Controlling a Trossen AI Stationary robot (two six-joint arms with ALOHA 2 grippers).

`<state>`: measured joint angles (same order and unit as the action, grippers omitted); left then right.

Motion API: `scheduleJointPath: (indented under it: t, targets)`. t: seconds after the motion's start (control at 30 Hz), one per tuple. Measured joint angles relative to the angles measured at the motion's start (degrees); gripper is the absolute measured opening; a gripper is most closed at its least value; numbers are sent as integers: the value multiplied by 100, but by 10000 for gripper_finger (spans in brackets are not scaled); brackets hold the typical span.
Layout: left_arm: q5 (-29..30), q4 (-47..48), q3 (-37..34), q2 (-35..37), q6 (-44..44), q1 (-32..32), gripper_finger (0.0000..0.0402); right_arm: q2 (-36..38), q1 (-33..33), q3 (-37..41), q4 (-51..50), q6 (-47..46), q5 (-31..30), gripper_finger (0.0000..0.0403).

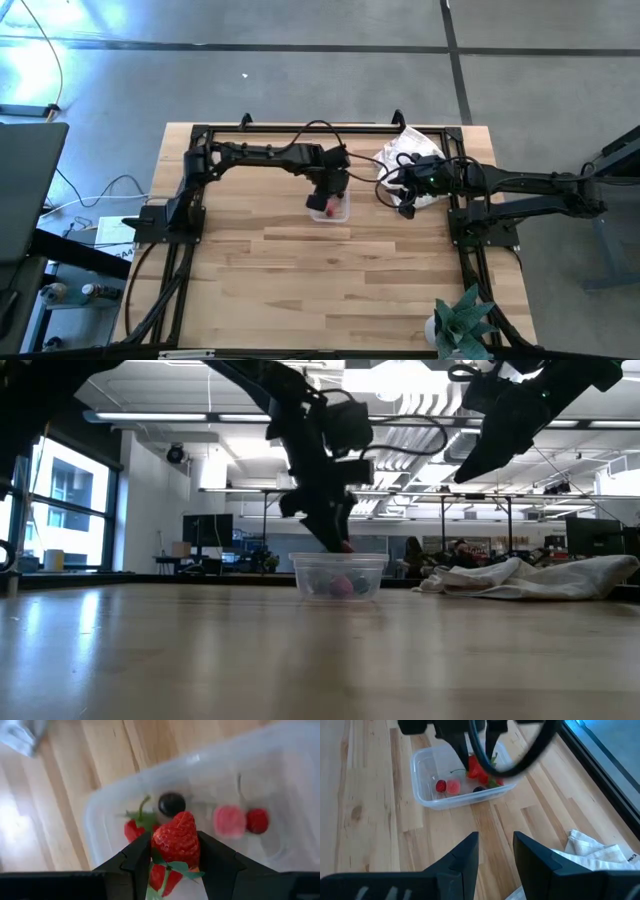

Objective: Pick and placing Produce into tupperware
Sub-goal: Put the strawberry into the transparent container

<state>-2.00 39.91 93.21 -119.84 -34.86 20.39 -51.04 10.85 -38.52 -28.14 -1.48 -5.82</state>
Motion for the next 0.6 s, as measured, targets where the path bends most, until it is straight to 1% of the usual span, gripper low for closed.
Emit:
scheduleJointPath:
  t: [0.2,0.6]
  targets:
    - [-11,215,-20,-137,-113,-46,131,0,0,2,6,0,0,112]
    - [4,53,-17,-376,-91,-93,131,2,0,0,9,0,0,112]
